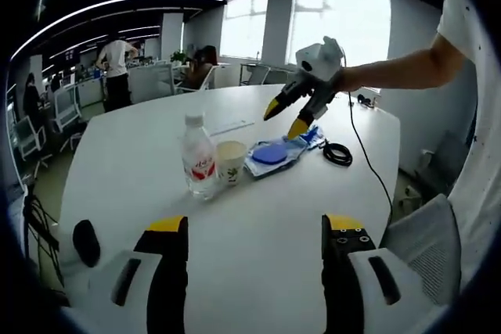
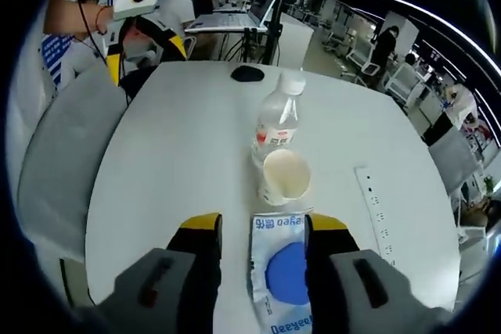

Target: Arrange the tabletop items into an orderly group along one side of the table until the central work area is clear of visible clutter.

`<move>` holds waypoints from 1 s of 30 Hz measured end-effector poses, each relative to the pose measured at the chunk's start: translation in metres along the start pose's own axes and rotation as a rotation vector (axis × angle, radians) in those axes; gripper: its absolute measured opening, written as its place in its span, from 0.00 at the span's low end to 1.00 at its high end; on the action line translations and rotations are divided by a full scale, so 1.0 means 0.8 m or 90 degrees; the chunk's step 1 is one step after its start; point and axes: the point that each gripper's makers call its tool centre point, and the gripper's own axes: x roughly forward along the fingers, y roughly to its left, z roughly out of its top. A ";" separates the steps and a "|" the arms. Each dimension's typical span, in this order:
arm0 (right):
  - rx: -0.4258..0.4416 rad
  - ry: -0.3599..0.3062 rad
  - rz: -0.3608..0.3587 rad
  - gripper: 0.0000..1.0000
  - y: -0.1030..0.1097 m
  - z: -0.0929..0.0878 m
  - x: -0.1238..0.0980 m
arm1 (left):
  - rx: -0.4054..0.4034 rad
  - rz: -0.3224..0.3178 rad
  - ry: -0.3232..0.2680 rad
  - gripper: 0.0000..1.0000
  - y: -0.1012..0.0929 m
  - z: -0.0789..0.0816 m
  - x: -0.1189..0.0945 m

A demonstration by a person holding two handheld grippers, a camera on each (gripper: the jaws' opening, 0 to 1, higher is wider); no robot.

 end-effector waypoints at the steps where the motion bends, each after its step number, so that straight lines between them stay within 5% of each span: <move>1: 0.007 -0.004 -0.005 0.42 0.001 -0.002 -0.005 | 0.002 -0.002 0.000 0.70 -0.001 0.001 0.001; 30: 0.223 -0.070 -0.189 0.57 0.065 -0.109 -0.166 | 0.087 -0.050 0.033 0.80 -0.054 0.026 0.020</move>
